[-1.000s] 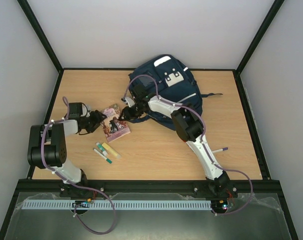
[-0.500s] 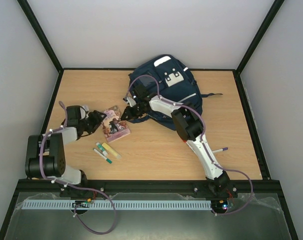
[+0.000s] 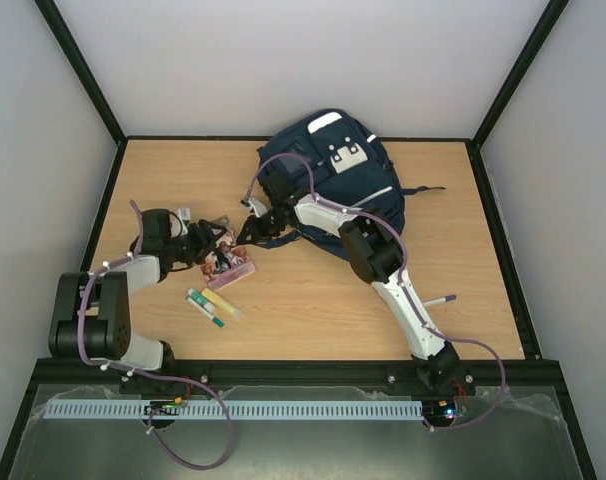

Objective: Pack the student bag
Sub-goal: Pick up the book from the center of the board.

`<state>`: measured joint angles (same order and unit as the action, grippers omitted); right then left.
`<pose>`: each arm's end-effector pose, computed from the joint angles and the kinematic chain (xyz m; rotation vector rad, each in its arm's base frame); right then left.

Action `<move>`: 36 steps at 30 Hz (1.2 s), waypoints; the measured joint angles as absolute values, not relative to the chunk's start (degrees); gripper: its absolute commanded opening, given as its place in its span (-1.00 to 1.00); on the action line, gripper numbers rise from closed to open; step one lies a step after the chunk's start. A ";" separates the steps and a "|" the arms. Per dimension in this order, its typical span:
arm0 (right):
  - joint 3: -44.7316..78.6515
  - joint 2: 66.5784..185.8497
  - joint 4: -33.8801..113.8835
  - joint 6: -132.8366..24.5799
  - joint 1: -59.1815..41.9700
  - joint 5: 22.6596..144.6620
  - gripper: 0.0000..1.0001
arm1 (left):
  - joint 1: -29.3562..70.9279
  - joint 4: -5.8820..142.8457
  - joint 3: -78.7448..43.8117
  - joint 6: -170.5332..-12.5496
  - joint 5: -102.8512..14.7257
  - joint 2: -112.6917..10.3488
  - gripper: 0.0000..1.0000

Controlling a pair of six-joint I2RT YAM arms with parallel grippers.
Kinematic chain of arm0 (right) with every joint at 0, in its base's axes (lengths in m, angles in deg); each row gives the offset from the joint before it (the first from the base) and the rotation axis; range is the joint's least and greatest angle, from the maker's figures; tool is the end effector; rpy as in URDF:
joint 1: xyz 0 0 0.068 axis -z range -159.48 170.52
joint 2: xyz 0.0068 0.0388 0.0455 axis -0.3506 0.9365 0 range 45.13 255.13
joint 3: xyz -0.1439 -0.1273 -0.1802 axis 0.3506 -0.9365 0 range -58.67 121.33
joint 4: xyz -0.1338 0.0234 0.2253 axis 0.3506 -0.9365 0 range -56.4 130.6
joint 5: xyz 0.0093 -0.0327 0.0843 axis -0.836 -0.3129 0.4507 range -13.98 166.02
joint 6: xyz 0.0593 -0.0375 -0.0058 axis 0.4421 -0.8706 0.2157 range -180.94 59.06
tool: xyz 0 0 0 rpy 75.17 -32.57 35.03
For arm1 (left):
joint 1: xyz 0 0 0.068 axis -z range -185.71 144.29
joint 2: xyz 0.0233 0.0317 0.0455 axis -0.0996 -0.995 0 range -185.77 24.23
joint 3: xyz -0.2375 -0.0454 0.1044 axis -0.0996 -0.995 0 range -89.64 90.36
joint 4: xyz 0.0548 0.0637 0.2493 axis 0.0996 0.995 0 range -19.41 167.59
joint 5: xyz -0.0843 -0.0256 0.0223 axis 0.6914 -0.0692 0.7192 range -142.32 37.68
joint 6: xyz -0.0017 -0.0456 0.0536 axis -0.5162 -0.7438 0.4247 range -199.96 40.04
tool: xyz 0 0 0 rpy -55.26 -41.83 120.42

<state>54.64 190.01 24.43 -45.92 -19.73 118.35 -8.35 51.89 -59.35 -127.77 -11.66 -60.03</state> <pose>0.3931 0.3838 0.0954 -0.9151 2.3679 1.3114 0.2857 -0.0244 0.1342 -0.5644 2.2033 -1.2081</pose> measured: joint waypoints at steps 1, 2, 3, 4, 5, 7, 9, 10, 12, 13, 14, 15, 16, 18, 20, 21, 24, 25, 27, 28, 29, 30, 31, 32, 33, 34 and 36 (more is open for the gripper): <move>54.64 190.01 24.41 -45.87 -19.73 118.13 -0.74 | -8.24 54.73 -58.76 -126.79 -13.28 -59.23 0.41; 54.64 190.01 24.39 -45.92 -19.73 117.97 -0.76 | -8.17 56.89 -58.22 -125.68 -14.63 -58.31 0.42; 54.64 190.01 24.35 -45.87 -19.75 117.76 -0.78 | -8.13 59.65 -57.36 -124.82 -16.36 -57.28 0.43; 54.64 190.01 24.26 -45.89 -19.75 117.49 -0.81 | -8.17 62.64 -56.34 -123.80 -18.52 -55.99 0.44; 54.64 190.01 24.24 -45.89 -19.77 117.27 -0.84 | -8.41 64.91 -55.42 -122.88 -20.34 -54.75 0.44; 54.73 190.01 23.91 -45.57 -19.86 116.25 -0.90 | -9.37 68.15 -54.24 -121.63 -23.13 -53.00 0.44; 54.82 189.99 23.63 -45.37 -19.93 115.53 -0.97 | -10.99 70.05 -54.11 -121.06 -24.82 -52.80 0.44; 54.84 189.92 23.47 -45.13 -20.01 114.94 -0.98 | -11.91 70.62 -54.54 -121.00 -25.43 -53.22 0.44; 54.82 189.77 23.34 -44.74 -20.14 114.17 -0.98 | -13.18 71.43 -55.99 -121.11 -26.11 -54.33 0.44; 54.80 189.71 23.30 -44.56 -20.23 113.82 -0.98 | -13.61 71.69 -56.71 -121.22 -26.39 -54.85 0.45; 54.77 189.66 23.23 -44.47 -20.30 113.45 -0.98 | -13.90 72.06 -57.54 -121.35 -26.67 -55.44 0.45; 54.77 189.62 23.14 -44.36 -20.34 113.06 -0.98 | -13.90 72.41 -58.15 -121.46 -26.81 -55.86 0.45; 54.77 189.60 23.12 -44.21 -20.41 112.73 -0.98 | -13.90 72.67 -58.74 -121.57 -26.85 -56.32 0.45; 54.80 189.60 23.14 -44.12 -20.49 112.55 -0.98 | -13.90 72.04 -58.87 -121.70 -26.54 -56.63 0.47; 54.86 189.62 23.14 -44.01 -20.56 112.47 -0.98 | -13.96 70.36 -58.85 -122.18 -25.65 -57.67 0.48; 54.97 189.68 23.14 -43.99 -20.60 112.47 -0.98 | -14.07 69.18 -58.85 -122.59 -24.62 -58.37 0.49; 55.54 190.03 22.95 -43.97 -20.69 112.31 -0.98 | -14.90 63.19 -59.22 -124.65 -21.23 -61.08 0.50; 55.78 190.16 22.82 -43.99 -20.69 112.23 -0.98 | -15.34 60.74 -59.64 -125.48 -20.31 -61.85 0.50; 56.28 190.41 22.53 -43.99 -20.67 112.14 -0.98 | -15.93 55.93 -60.73 -126.94 -18.83 -63.01 0.49; 56.37 190.45 22.44 -43.99 -20.67 112.09 -0.98 | -16.17 53.46 -61.41 -127.77 -18.02 -63.44 0.49; 56.52 190.51 22.36 -43.99 -20.67 112.05 -0.98 | -16.19 51.25 -62.17 -128.47 -17.17 -63.77 0.48; 56.68 190.65 22.42 -43.99 -20.69 112.03 -0.98 | -16.08 49.57 -62.85 -129.17 -16.05 -63.97 0.46; 56.94 190.84 22.49 -43.99 -20.76 112.03 -0.98 | -15.71 48.32 -63.57 -129.78 -14.92 -63.99 0.45; 57.13 190.97 22.55 -44.01 -20.82 112.03 -0.98 | -15.43 47.65 -64.12 -130.20 -14.15 -63.88 0.44; 57.29 191.08 22.60 -44.01 -20.86 112.03 -0.98 | -15.17 47.34 -64.55 -130.55 -13.41 -63.66 0.42; 57.51 191.19 22.71 -44.01 -20.91 112.05 -0.98 | -14.93 47.38 -64.90 -130.81 -12.91 -63.23 0.41; 57.70 191.39 22.73 -44.01 -20.97 112.03 -0.98 | -14.77 47.78 -65.32 -131.10 -12.27 -61.81 0.37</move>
